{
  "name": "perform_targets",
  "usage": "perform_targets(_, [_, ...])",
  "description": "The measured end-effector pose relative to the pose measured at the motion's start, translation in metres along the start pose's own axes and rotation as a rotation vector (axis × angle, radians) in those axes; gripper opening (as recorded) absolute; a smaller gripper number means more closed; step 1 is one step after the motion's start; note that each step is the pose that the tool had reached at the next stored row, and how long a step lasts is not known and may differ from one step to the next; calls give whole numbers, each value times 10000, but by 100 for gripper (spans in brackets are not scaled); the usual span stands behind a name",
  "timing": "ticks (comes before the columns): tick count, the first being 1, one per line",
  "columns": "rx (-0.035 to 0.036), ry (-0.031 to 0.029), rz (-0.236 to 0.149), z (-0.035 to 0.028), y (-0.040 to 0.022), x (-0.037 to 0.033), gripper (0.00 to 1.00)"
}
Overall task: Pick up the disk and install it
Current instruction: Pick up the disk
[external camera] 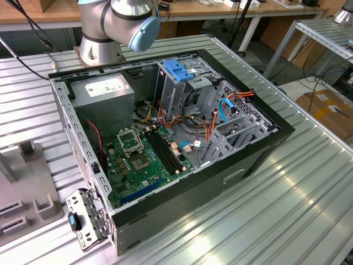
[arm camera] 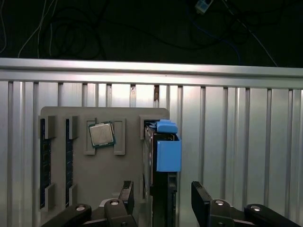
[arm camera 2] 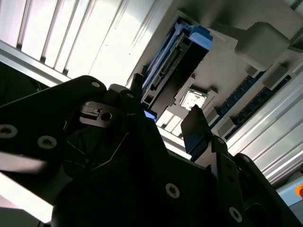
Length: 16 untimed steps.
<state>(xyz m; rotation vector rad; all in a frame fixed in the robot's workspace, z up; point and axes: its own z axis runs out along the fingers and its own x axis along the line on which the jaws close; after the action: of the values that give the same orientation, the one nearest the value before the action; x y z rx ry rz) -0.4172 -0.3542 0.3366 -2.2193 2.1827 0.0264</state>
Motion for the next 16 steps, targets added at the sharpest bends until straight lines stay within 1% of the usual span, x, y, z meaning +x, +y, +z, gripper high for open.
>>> perform_targets(4, [3,-2,0,13,0,0,60])
perform_targets(7, [0,0,0,38,0,1,60])
perform_targets(14, [0,0,0,169,1,5,60])
perform_targets(15, [0,0,0,191,2,6,60])
perform_targets(16, [1,0,0,227,2,7,60])
